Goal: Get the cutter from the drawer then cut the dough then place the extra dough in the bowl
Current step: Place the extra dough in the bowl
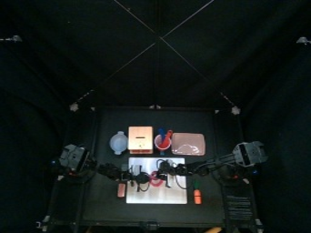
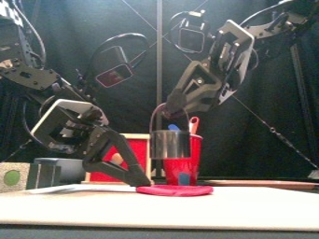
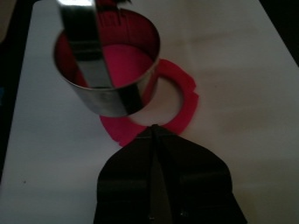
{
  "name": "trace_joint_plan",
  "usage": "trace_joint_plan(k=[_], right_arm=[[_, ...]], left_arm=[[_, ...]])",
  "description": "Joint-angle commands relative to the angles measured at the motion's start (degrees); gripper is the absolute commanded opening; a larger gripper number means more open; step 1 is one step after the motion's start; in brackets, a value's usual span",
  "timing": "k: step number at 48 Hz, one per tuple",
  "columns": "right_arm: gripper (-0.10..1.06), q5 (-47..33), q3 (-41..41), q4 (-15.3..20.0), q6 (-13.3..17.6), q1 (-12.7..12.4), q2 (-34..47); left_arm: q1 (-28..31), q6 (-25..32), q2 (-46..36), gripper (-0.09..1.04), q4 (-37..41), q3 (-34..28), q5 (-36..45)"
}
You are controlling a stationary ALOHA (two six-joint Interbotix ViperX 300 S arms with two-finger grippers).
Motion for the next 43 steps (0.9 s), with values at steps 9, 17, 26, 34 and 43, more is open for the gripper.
trace_joint_plan(k=[9,17,26,34,43], right_arm=[[0.55,5.5,6.4,-1.2,-0.2,0.0,-9.4],[0.55,9.6,9.6,-1.7,0.2,0.0,-12.5],[0.55,10.0,12.0,-1.8,1.9,0.0,-12.3],[0.55,10.0,12.5,-2.8,2.7,0.0,-9.1],[0.58,10.0,11.7,-2.1,3.0,-0.1,-6.8]], left_arm=[[0.2,-0.1,-0.4,0.49,-0.5,-0.5,1.0],[0.4,-0.1,-1.1,0.49,-1.0,-0.4,1.4],[0.8,-0.1,-2.6,0.49,-1.2,-0.4,1.4],[1.0,-0.1,-3.3,0.49,-1.1,-0.5,1.4],[1.0,0.0,-3.7,0.5,-1.1,-0.7,1.7]])
